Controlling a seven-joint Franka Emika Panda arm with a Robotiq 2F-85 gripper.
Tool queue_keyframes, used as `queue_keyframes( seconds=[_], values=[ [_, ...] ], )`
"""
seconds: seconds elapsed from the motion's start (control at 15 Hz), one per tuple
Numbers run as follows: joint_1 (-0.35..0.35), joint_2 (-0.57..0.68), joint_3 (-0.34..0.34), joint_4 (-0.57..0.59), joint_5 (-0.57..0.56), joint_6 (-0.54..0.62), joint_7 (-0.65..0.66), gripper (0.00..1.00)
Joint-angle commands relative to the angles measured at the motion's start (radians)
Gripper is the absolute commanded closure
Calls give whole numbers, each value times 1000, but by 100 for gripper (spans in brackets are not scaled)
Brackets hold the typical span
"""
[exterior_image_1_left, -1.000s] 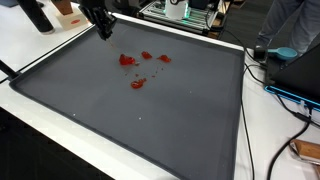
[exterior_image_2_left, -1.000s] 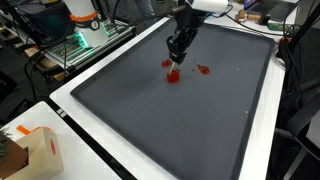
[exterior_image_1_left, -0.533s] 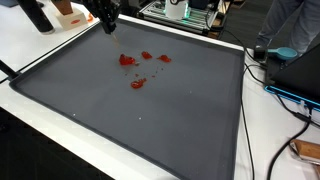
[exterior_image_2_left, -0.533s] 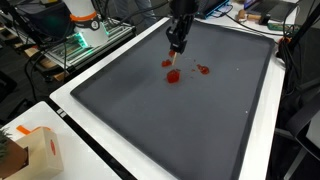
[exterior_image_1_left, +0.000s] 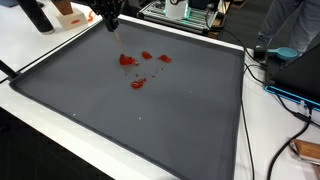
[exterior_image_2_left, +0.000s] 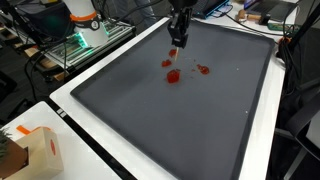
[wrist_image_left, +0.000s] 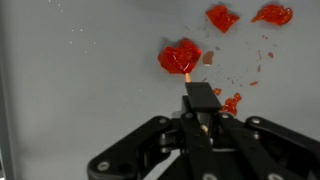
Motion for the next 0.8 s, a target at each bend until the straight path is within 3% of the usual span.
queue_keyframes(
  seconds=[0.0, 0.13, 0.2, 0.47, 0.73],
  values=[
    [-7, 0, 8, 1, -2, 0, 1, 87],
    [-7, 0, 8, 1, -2, 2, 1, 87],
    [-7, 0, 8, 1, -2, 2, 1, 97],
    [-6, -30, 54, -49, 83, -26, -163, 97],
    [6, -51, 90, -109, 98, 48, -271, 97]
  ],
)
